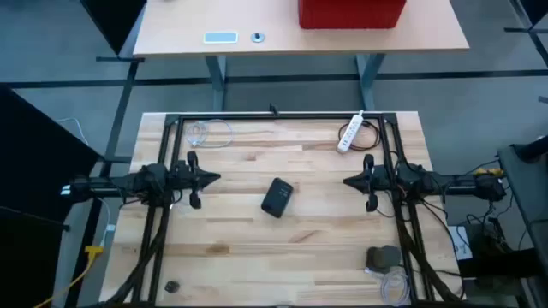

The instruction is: Insert USB

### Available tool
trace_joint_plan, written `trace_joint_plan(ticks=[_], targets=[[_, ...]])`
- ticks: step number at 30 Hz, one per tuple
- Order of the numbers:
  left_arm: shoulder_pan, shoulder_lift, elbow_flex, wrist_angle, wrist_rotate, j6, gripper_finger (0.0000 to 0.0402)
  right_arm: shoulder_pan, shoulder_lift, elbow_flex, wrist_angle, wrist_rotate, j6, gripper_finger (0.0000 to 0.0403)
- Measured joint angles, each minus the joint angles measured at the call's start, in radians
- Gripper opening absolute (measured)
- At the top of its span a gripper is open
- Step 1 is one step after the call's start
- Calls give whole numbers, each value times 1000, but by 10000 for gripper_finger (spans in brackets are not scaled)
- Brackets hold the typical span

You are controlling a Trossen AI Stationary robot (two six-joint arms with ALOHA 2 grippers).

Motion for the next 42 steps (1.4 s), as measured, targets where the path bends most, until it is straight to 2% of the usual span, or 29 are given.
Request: trace_joint_plan(ticks=[31, 35, 39, 42], targets=[[0, 0, 0, 0, 0, 0, 0, 0, 0, 0, 1, 0, 0, 0], [0, 0, 0, 0, 0, 0, 0, 0, 0, 0, 59, -1, 96, 0], [0, 0, 0, 0, 0, 0, 0, -3, 48, 0, 136, 97, 144, 0], [0, 0, 0, 0, 0, 0, 0, -2, 123, 0, 183, 44, 301, 0]])
